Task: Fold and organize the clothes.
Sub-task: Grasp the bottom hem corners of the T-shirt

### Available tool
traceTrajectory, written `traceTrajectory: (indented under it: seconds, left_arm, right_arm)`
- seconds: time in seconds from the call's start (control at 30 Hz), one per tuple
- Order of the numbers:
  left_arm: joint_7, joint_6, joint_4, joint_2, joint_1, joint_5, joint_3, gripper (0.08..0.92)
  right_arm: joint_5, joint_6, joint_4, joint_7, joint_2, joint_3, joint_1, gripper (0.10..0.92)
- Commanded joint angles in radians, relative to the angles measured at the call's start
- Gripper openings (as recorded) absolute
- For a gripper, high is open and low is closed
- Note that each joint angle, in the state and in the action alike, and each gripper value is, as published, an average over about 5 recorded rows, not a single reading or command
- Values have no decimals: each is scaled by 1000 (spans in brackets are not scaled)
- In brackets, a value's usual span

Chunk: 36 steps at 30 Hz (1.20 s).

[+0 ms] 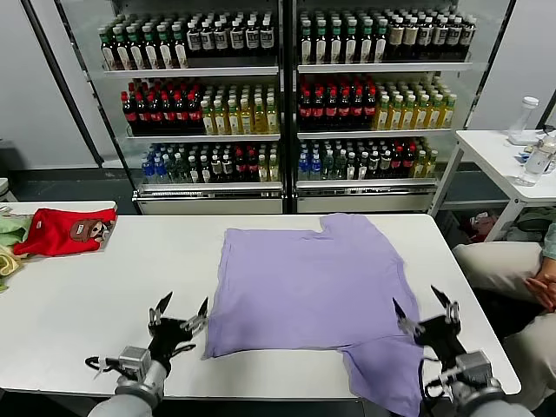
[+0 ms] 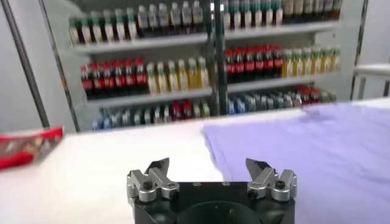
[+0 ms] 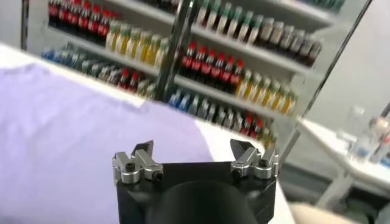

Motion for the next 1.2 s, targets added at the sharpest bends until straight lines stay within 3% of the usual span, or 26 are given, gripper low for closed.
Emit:
traceTrajectory:
  seconds: [0.03,1.0,1.2]
  left_arm:
    - [-64,85,-86,25,137,-58,53,823]
    - [-114,130,-31,7,74,-42,86,823]
    - [-93,125,-35,4,79,-53,85,795]
  right_arm:
    - [57,0,0,5,-14,33,-126,823]
    - [124,-39,20,30,49,-3,-155,822]
    - [153,-49,16,43,48,-8,-161,716]
